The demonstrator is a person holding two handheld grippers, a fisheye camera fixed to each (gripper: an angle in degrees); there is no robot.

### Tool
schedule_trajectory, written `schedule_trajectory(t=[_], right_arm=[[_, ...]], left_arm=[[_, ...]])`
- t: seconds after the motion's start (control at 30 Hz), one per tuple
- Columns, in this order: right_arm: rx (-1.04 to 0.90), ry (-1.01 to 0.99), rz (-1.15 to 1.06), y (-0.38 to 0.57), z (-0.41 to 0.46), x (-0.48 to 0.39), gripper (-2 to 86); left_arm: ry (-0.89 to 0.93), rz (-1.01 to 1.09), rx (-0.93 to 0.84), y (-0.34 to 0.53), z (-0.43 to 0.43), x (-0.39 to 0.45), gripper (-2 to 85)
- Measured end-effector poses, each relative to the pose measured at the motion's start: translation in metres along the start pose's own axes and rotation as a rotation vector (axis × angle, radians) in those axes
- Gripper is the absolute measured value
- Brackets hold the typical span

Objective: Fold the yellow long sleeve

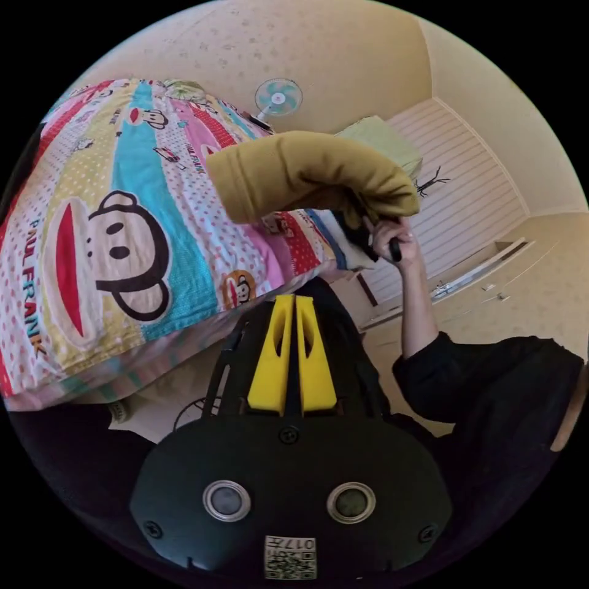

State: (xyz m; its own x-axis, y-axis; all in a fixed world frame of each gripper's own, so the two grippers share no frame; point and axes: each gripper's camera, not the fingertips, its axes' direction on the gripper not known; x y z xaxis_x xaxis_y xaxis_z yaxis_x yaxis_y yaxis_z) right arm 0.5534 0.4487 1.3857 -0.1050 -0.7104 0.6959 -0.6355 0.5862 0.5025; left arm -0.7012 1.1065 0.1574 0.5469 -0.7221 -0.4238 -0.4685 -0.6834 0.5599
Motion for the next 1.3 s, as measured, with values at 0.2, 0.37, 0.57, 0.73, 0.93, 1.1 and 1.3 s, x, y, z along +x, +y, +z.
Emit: schedule_trajectory(t=[0.2, 0.37, 0.57, 0.73, 0.93, 1.1, 1.3], right_arm=[[0.097, 0.122, -0.366, -0.077, -0.052, -0.129, 10.2], [0.343, 0.177, -0.432, -0.090, -0.144, -0.123, 8.7], [0.649, 0.391, 0.205, -0.021, -0.237, 0.022, 7.2], [0.692, 0.543, 0.073, 0.054, -0.212, 0.037, 2.7], [0.252, 0.906, -0.075, 0.014, -0.039, 0.033, 0.8], [-0.423, 1.016, -0.264, -0.061, 0.188, 0.077, 0.5], [-1.145, 1.282, -0.362, -0.075, 0.441, 0.199, 0.3]], left_arm=[[-0.440, -0.044, -0.160, 0.008, 0.060, -0.034, -1.0], [-0.337, -0.095, -0.164, 0.000, 0.082, -0.037, -1.0], [-0.335, -0.115, -0.225, -0.007, 0.104, -0.029, -1.0], [-0.314, -0.156, -0.306, -0.018, 0.118, -0.018, -1.0], [-0.337, -0.112, -0.347, -0.051, 0.111, 0.024, -0.9], [-0.432, -0.006, -0.619, -0.067, 0.129, 0.061, -0.2], [-0.613, -0.073, -0.975, -0.049, 0.181, 0.054, 2.3]])
